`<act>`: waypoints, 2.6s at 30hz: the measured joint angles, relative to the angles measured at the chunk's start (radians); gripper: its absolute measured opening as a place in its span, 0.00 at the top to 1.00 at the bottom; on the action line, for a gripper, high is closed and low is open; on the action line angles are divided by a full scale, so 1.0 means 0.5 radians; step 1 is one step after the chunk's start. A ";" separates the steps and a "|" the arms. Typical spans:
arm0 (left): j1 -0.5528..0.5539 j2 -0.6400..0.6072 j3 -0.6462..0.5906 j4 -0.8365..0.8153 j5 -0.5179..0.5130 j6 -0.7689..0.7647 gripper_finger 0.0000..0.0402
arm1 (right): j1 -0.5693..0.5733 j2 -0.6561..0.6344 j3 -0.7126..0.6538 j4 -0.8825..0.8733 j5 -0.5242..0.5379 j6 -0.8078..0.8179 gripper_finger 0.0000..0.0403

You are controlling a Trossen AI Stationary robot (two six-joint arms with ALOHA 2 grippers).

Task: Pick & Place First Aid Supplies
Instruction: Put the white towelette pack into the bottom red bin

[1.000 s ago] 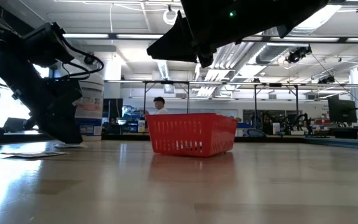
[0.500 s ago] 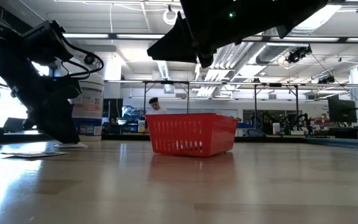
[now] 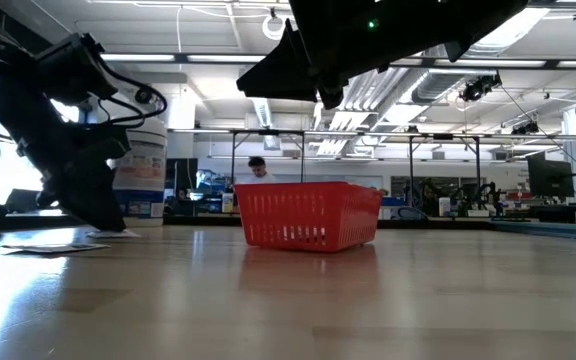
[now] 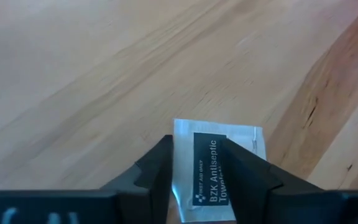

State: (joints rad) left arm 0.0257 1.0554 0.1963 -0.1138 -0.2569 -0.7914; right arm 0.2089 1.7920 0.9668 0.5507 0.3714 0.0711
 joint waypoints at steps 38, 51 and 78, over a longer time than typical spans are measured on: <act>-0.223 -0.089 0.241 0.005 -0.094 0.102 1.00 | -0.014 0.000 0.000 -0.046 0.043 -0.021 0.81; -0.480 -0.089 0.423 0.014 -0.321 0.182 1.00 | -0.014 0.000 0.000 -0.045 0.098 -0.056 0.81; -0.425 1.060 1.232 0.845 -0.213 0.446 1.00 | 0.155 -0.745 0.000 -0.994 0.449 0.015 0.81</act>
State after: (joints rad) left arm -0.1869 1.5855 0.8125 0.3088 -0.3635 -0.5685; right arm 0.2863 1.4197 0.9668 0.0535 0.5957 0.0784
